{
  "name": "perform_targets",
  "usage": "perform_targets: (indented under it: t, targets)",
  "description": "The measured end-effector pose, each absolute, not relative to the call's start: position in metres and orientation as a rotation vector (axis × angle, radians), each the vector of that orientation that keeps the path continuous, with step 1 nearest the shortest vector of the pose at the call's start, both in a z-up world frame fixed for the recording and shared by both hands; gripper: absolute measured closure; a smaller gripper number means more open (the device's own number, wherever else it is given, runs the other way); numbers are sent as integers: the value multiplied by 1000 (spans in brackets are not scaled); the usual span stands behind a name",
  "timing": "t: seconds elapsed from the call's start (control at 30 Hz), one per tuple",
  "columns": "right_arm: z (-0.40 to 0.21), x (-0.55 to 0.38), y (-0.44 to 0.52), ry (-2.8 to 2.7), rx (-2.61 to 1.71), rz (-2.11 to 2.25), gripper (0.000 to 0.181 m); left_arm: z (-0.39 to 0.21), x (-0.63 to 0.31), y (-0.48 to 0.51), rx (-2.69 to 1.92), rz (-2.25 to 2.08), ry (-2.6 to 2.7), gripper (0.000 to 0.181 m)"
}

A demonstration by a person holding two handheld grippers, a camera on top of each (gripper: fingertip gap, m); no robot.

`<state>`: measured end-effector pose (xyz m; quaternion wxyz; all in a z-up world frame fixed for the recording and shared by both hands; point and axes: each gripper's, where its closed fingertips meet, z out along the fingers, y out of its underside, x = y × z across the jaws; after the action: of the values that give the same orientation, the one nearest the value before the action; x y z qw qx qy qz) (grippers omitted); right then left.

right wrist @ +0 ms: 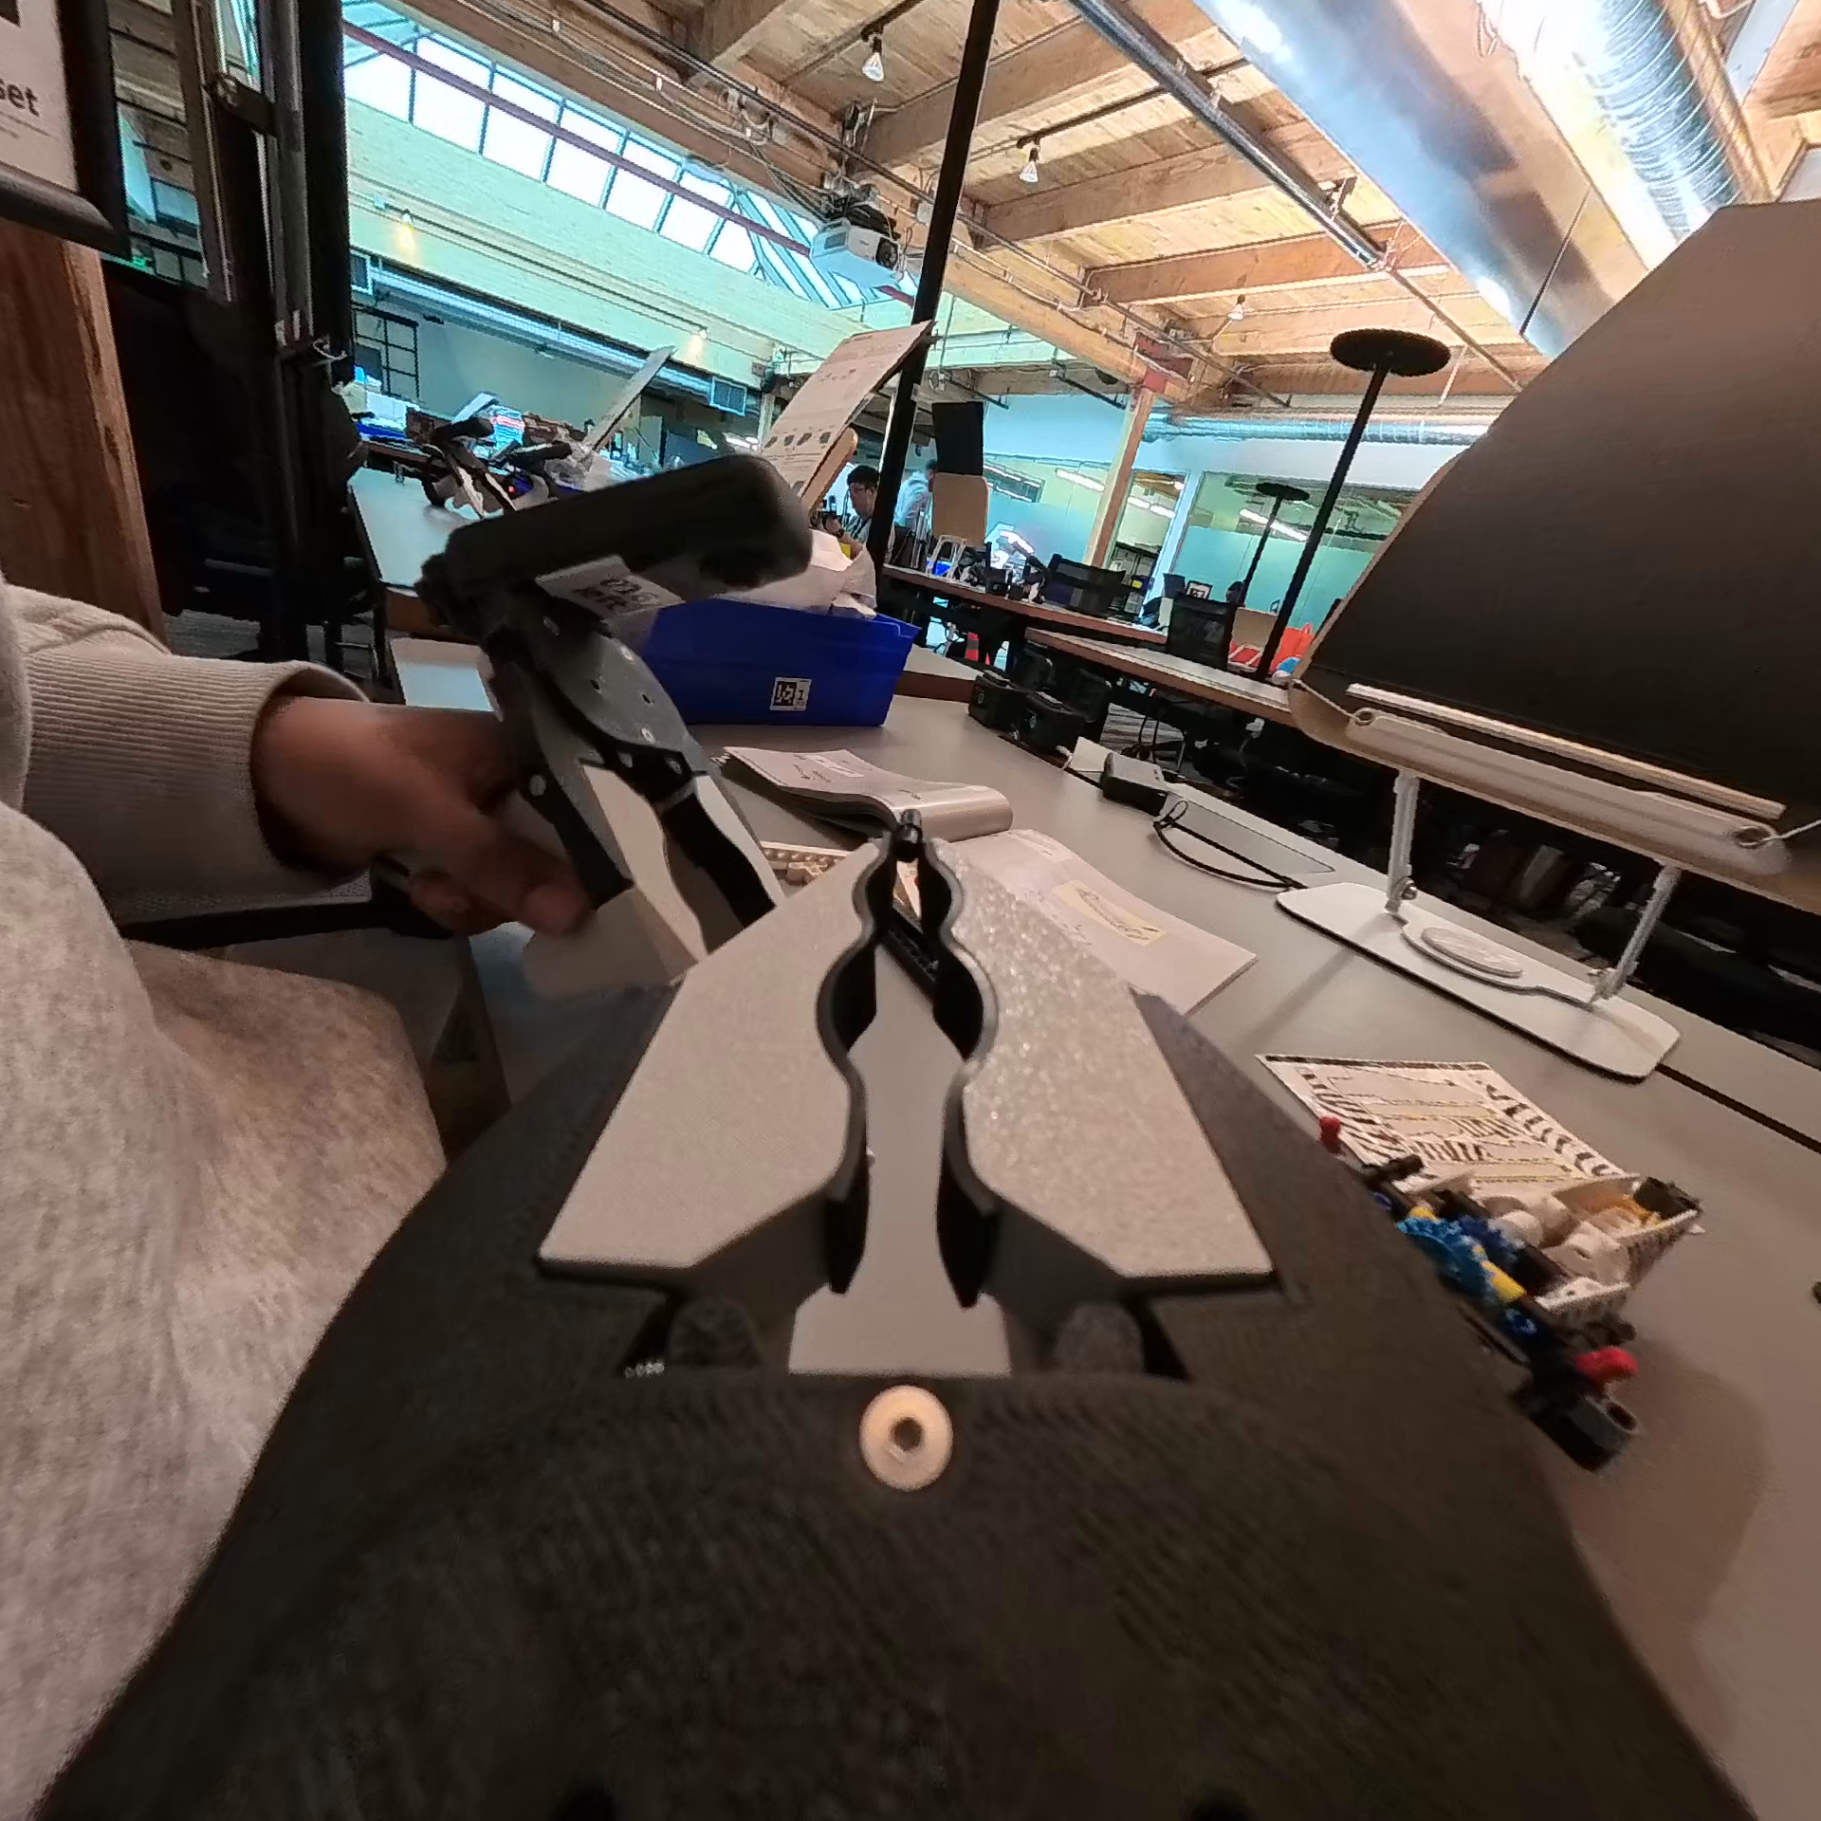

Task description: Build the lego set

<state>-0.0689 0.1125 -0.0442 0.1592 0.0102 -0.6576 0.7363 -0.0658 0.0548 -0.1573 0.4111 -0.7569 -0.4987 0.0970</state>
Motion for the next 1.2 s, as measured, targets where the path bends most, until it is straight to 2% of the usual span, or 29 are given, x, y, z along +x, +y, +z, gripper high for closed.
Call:
perform_targets:
  t: [0.13, 0.47, 0.8, 1.03, 1.13, 1.2]
  targets:
    - [-44, -69, 112, -1881, 30, 2108, 180, -161, -67, 51, -1991, 274, -1221, 130]
    - [-42, -73, 116, -1875, -4, 2159, 180, -164, -57, 36, -2068, 289, -1190, 130]
    - [-41, -75, 117, -1878, -26, 2177, 180, -166, -87, 21, -2220, 418, -1111, 130]
    - [-42, -75, 116, -1889, -28, 2176, 180, -150, -126, 31, -2065, 467, -1149, 134]
    - [-43, -79, 118, -1895, -44, 2160, 181, -138, -121, 47, -1941, 373, -1168, 134]
    - [-43, -81, 119, -1897, -58, 2162, 180, -136, -111, 60, -1893, 307, -1184, 117]
